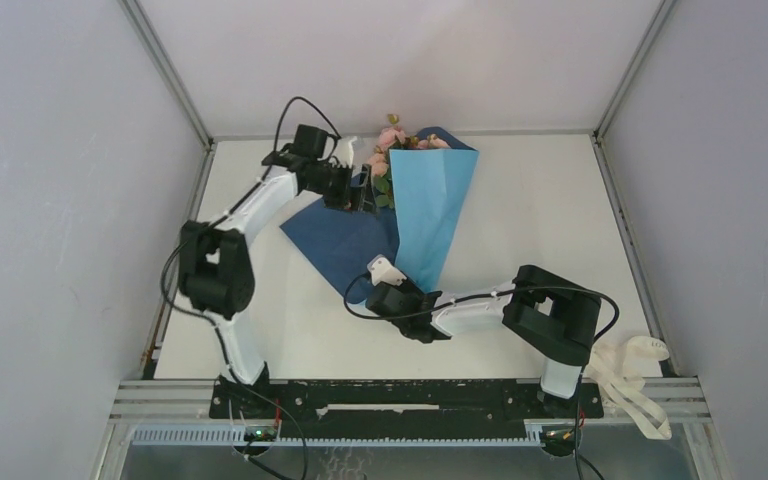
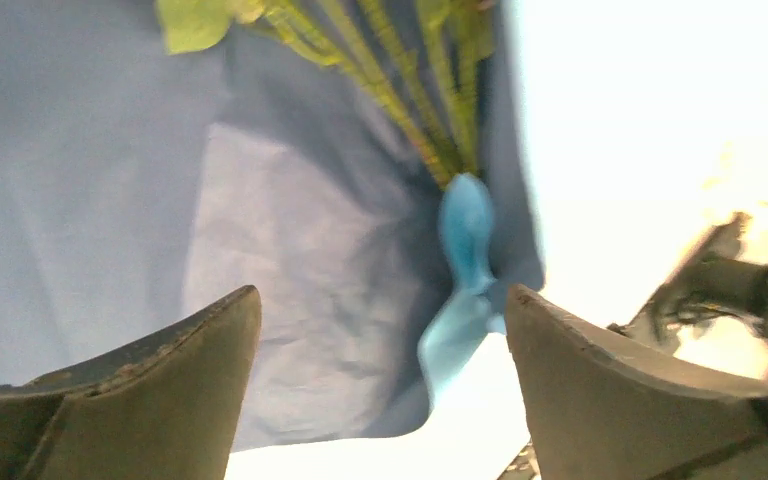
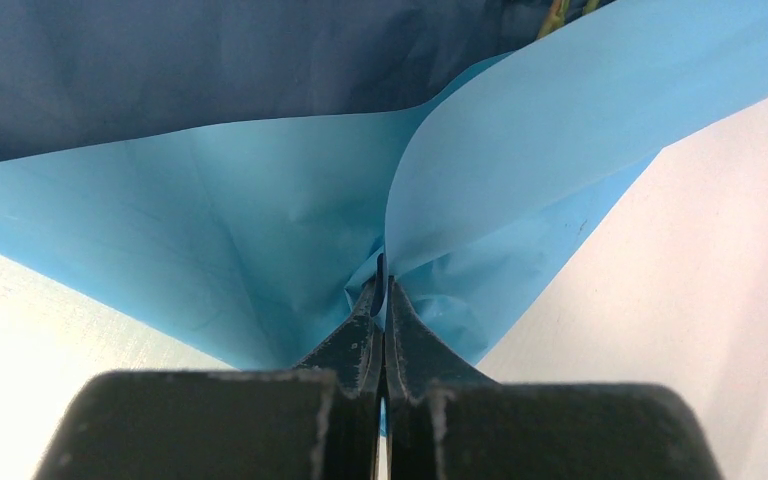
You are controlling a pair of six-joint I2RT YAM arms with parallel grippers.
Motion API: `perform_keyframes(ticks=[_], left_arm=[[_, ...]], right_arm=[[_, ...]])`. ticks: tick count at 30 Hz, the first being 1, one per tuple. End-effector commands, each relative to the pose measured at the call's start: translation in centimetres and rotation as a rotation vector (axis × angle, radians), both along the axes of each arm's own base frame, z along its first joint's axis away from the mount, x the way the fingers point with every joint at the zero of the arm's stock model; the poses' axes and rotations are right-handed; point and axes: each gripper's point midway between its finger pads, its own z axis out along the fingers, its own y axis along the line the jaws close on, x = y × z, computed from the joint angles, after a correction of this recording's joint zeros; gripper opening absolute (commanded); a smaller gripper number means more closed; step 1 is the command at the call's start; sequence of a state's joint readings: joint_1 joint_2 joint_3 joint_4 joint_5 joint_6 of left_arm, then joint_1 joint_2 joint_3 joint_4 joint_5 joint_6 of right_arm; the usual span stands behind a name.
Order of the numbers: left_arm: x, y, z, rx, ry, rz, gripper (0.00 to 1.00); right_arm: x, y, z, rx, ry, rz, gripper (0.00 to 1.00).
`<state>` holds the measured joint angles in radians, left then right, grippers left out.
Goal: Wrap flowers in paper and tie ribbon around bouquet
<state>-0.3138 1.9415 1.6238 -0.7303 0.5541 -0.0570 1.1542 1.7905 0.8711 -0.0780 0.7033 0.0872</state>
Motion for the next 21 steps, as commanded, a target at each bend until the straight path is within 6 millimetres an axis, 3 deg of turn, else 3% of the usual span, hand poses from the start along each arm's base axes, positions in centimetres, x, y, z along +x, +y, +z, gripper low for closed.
perform_keyframes(ticks=[1, 6, 11, 16, 18, 21], left_arm=[[-2.6, -4.3, 5.9, -0.275, -0.086, -0.067, 1.0], [-4.0, -7.4, 3.1, -0.292, -0.004, -0.103, 1.0], [-3.0, -8.7, 0.0, -0.24, 0.081, -0.092, 1.0], [-3.0, -9.9, -0.1, -0.236, 0.071, -0.132, 0.95], [-3.2, -10.3, 0.7, -0.264, 0.061, -0.153, 0.7], [-3.7, -10.5, 1.6, -0.29, 0.056, -0.176, 0.23]], right_arm=[[-2.0, 0.9, -2.4, 0.022, 0.121, 0.035, 0.0], [-2.0, 0.6, -2.4, 0.01, 0.119, 0.035, 0.0], [-2.0, 0.6, -2.2, 0.007, 0.115, 0.036, 0.0], [-2.0, 0.6, -2.3, 0.003, 0.113, 0.039, 0.0], [-2.0, 0.5, -2.3, -0.002, 0.114, 0.039, 0.0], [-2.1, 0.4, -2.4, -0.011, 0.114, 0.042, 0.0]])
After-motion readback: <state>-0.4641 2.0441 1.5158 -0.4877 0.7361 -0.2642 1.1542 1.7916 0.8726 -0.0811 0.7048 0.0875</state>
